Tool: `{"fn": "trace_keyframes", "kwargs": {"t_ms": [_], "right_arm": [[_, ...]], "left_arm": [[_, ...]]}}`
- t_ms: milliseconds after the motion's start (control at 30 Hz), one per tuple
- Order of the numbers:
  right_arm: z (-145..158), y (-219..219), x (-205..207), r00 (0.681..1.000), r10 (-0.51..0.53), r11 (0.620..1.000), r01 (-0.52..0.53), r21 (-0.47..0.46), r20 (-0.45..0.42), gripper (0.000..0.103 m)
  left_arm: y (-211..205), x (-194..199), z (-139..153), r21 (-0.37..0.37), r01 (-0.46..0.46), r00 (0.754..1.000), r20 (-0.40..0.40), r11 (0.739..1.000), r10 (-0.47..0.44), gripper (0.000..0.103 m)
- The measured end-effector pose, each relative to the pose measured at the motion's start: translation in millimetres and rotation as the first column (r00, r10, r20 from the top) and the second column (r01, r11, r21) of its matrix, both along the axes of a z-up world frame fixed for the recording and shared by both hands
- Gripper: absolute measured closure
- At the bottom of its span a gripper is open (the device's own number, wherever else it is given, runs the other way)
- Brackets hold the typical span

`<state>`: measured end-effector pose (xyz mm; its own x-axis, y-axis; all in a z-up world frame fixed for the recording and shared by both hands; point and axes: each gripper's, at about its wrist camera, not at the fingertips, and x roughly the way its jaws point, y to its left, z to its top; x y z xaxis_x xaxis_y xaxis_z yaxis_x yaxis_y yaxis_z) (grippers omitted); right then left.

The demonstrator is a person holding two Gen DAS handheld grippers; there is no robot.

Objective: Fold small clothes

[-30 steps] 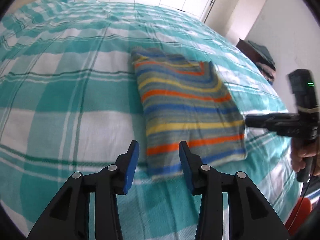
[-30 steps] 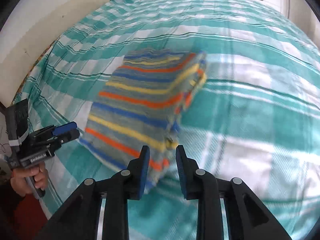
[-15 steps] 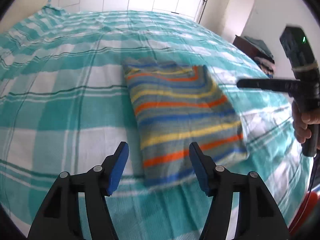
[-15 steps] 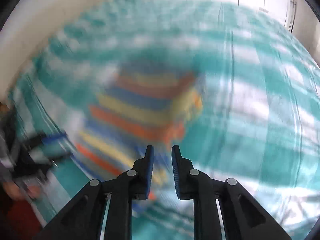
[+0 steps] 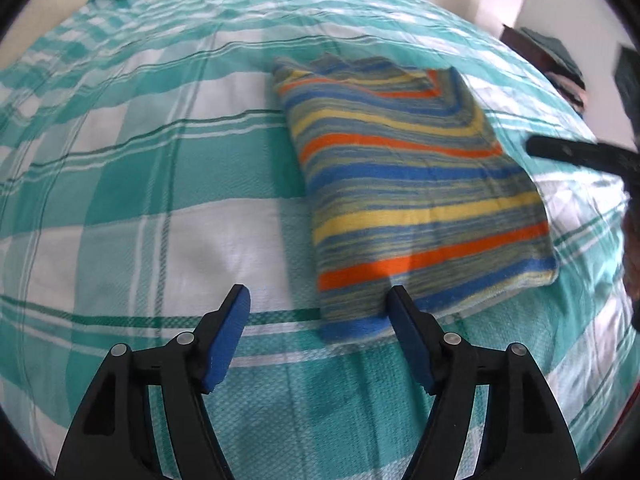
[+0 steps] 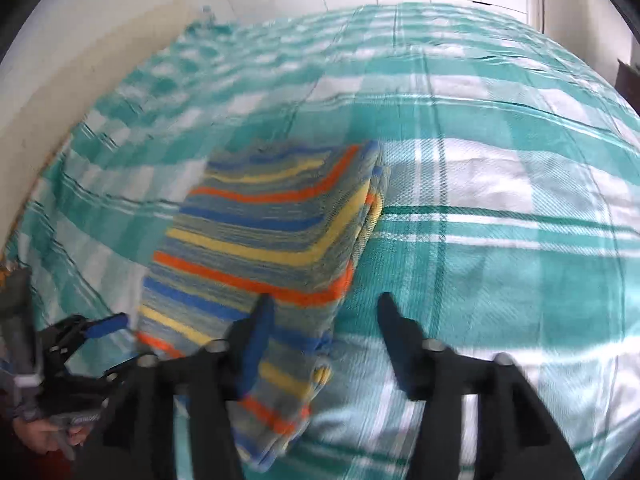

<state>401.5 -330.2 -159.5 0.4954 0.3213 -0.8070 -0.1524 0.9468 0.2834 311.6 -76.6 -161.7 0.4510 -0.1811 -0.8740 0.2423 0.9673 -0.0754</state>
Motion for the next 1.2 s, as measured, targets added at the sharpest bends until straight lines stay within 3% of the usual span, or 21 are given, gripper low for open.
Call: {"fn": "trace_keyframes", "kwargs": {"t_ms": [267, 567, 700, 800, 833, 967, 1133, 1200], "right_arm": [[0, -10, -25, 1.0, -0.021, 1.0, 0.021, 0.019, -0.019, 0.047], [-8, -11, -26, 0.999, -0.02, 1.0, 0.021, 0.021, -0.025, 0.047], [-9, -15, -25, 0.999, -0.023, 0.999, 0.024, 0.027, -0.023, 0.038], [-8, -27, -16, 0.999, -0.036, 0.995, 0.037, 0.089, -0.019, 0.031], [-8, -31, -12, 0.999, -0.045, 0.993, 0.046, 0.112, -0.016, 0.031], [-23, -53, 24, 0.995, -0.082, 0.955, 0.095, 0.28, -0.059, 0.025], [-71, -48, 76, 0.985, -0.047, 0.861, 0.125, 0.493, -0.168, 0.027], [-80, -34, 93, 0.986, 0.002, 0.831, 0.089, 0.55, -0.164, 0.037]], "left_arm": [[-2, -3, 9, 0.037, -0.012, 1.0, 0.02, 0.999, 0.011, 0.03], [-5, 5, 9, 0.065, -0.015, 1.0, 0.019, 0.998, 0.014, 0.03], [-1, 7, 10, 0.049, -0.025, 1.0, 0.019, 0.998, 0.024, 0.029], [20, 10, 12, -0.096, -0.065, 0.998, 0.013, 0.993, 0.067, 0.02], [31, 12, 9, -0.18, -0.088, 0.996, -0.002, 0.98, 0.09, 0.018], [39, 27, -13, -0.343, -0.096, 0.992, -0.107, 0.934, 0.063, 0.019], [12, 33, -24, -0.416, 0.028, 0.994, -0.08, 0.909, -0.068, 0.022], [4, 40, -30, -0.471, 0.05, 0.989, -0.102, 0.881, -0.11, 0.024]]}}
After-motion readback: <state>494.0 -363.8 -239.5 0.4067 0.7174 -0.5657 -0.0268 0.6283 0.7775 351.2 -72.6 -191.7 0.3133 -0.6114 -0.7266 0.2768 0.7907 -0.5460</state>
